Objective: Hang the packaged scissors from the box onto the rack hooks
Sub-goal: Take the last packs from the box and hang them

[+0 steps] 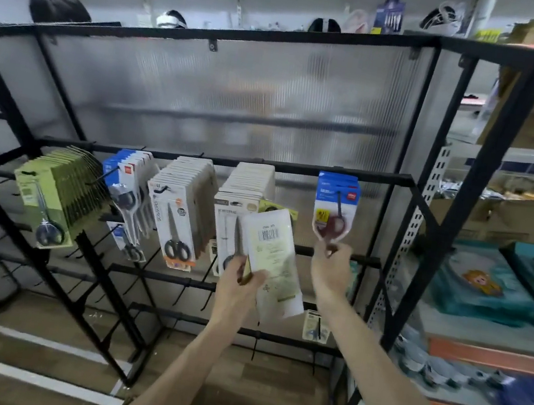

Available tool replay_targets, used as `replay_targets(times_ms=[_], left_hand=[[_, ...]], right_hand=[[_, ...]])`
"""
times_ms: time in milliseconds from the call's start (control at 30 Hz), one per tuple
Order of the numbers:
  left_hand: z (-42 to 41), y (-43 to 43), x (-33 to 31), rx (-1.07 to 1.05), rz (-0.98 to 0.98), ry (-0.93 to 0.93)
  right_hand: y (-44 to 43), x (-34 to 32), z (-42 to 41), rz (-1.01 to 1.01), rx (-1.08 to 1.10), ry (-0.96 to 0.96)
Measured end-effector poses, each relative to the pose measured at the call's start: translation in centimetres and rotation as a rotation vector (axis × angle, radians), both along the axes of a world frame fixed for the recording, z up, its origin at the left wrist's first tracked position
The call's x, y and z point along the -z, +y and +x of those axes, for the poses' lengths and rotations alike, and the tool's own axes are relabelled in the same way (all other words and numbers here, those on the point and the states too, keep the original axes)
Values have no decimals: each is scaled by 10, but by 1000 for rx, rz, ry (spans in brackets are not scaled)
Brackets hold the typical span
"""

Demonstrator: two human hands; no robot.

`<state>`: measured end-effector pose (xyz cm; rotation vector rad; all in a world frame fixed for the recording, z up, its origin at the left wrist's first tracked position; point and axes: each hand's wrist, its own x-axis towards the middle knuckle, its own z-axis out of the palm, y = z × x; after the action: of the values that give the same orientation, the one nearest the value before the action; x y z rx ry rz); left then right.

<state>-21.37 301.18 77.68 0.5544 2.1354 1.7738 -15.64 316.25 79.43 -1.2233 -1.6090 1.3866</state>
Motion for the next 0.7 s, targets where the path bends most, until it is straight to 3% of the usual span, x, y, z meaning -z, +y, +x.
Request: replay_targets(times_ms=[67,167,400,700], left_hand=[[3,-4,3,6,6,-3],[6,-14,4,53,8,21],[0,-90,-1,103,54,-110],[-49,-245,12,254,158,-152]], right_hand=[[-28,7,11,81,-221,-52],[-45,4,20,191,-344,-80],[-110,-18,37,-29,-332,92],[-253,-17,8,-239,-69,170]])
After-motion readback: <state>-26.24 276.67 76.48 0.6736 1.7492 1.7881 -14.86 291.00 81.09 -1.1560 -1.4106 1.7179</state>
